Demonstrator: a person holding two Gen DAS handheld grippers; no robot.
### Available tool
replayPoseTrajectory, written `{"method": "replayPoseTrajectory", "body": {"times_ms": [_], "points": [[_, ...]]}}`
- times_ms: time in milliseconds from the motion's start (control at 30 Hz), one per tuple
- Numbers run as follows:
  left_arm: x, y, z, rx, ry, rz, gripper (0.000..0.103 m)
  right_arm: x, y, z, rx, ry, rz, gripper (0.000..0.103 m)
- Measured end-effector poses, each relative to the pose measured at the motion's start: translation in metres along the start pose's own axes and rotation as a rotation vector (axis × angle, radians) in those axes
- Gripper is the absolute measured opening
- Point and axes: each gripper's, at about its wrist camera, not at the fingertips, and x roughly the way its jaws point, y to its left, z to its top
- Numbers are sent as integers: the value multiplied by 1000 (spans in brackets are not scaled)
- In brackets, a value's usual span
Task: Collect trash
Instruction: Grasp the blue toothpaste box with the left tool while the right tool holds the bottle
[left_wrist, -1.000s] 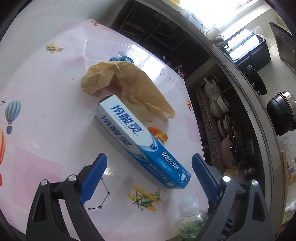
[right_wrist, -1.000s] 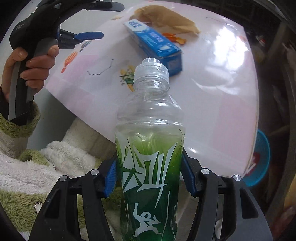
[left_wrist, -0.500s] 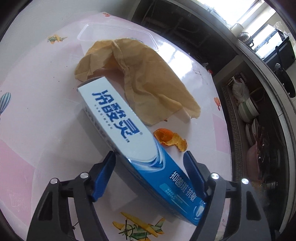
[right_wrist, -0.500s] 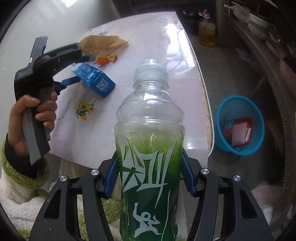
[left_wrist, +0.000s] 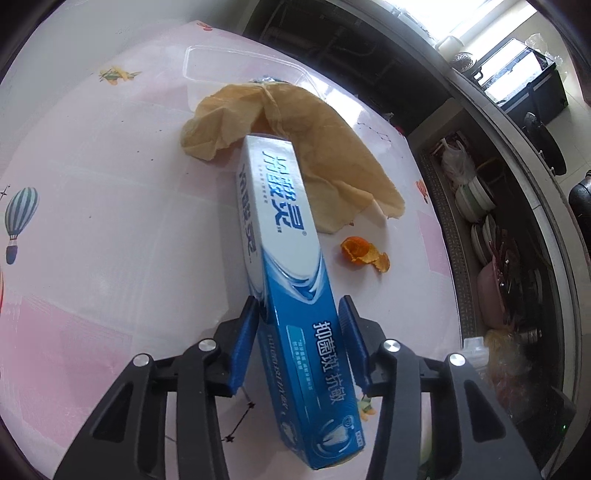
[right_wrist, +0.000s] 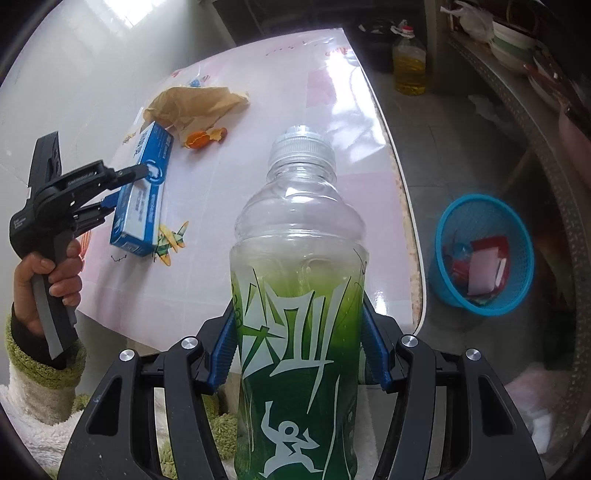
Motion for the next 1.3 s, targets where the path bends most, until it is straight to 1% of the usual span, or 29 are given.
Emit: {"method": "replayPoseTrajectory", "body": {"times_ms": [233, 333, 433, 633, 667, 700, 767, 867, 967, 1100, 1167, 1267, 1300], "points": [[-21, 24, -15, -15, 36, -43, 39, 5, 1, 14, 22, -7, 32, 56], [-27, 23, -28, -33, 56, -78, 39, 9, 4, 20, 25, -13, 35, 56], [-31, 17, -41, -18, 60, -70, 40, 11, 6, 25, 32, -20, 38, 56], [-32, 1, -51, 45, 59, 11, 41, 13, 9, 28, 46, -31, 48, 56], [-32, 0, -51, 51, 60, 20, 42, 13, 8, 29, 47, -32, 51, 56], [-31, -2, -50, 58, 60, 31, 46, 14, 8, 29, 49, -32, 54, 56], [-31, -5, -46, 78, 52, 59, 51, 14, 7, 30, 56, -32, 65, 57], [-30, -11, -40, 115, 35, 87, 54, 14, 4, 30, 69, -31, 79, 57], [-24, -20, -36, 168, 18, 138, 54, 13, 3, 30, 72, -31, 82, 57], [-13, -29, -34, 256, -2, 231, 54, 12, 1, 29, 82, -36, 77, 58], [-7, -32, -34, 276, 0, 264, 54, 12, 2, 29, 86, -41, 67, 58], [-1, -32, -36, 287, 7, 285, 54, 12, 3, 28, 95, -42, 61, 58], [-1, -32, -37, 290, 8, 288, 52, 12, 4, 27, 95, -41, 61, 58]]}}
